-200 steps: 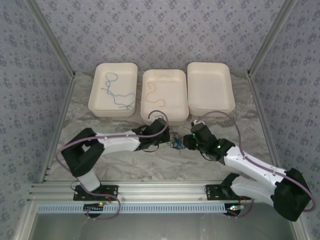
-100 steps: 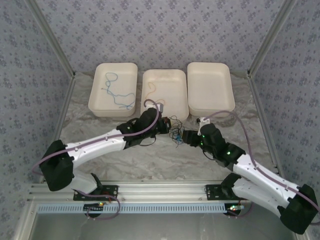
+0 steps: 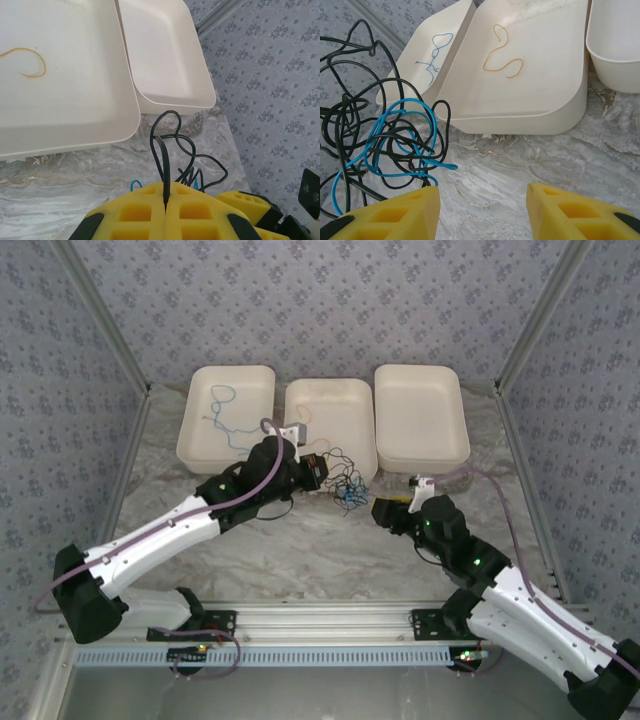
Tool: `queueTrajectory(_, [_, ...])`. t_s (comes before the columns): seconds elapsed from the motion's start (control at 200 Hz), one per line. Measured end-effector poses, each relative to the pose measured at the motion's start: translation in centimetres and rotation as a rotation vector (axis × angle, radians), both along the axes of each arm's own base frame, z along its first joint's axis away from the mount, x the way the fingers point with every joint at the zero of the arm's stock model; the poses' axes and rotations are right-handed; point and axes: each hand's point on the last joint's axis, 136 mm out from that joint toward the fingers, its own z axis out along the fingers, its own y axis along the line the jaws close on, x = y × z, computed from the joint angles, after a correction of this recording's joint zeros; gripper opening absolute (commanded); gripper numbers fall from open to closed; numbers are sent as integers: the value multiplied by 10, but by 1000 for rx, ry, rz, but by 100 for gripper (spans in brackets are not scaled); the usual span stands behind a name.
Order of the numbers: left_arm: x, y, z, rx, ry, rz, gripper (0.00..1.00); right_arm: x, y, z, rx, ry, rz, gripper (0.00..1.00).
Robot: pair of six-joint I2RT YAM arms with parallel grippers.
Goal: Untangle the cables
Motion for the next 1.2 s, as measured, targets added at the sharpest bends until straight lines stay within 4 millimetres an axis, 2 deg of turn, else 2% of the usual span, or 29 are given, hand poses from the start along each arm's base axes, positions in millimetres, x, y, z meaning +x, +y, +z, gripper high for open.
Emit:
queueTrajectory(0.23, [-3, 1, -5, 17, 18, -6, 0, 1, 12, 11, 43, -15, 48, 48])
queueTrajectory(0.515, [-3, 1, -6, 18, 20, -9, 0, 6, 31, 1, 27, 47, 111, 47])
queueTrajectory(0.665, [-4, 1, -6, 16, 22, -12, 0, 12, 38, 6, 29, 49, 116, 42])
queueTrajectory(0.74, [-4, 1, -6, 16, 22, -12, 0, 17, 41, 6, 31, 48, 119, 38])
queueTrajectory(0.849, [-4, 1, -6, 16, 22, -12, 0, 20, 46, 3, 29, 58, 131, 25])
queueTrajectory(1.019, [-4, 1, -6, 15, 22, -12, 0, 21, 47, 6, 37, 49, 133, 0])
queueTrajectory(1.199, [-4, 2, -5, 17, 20, -9, 0, 20, 39, 20, 51, 9, 109, 0])
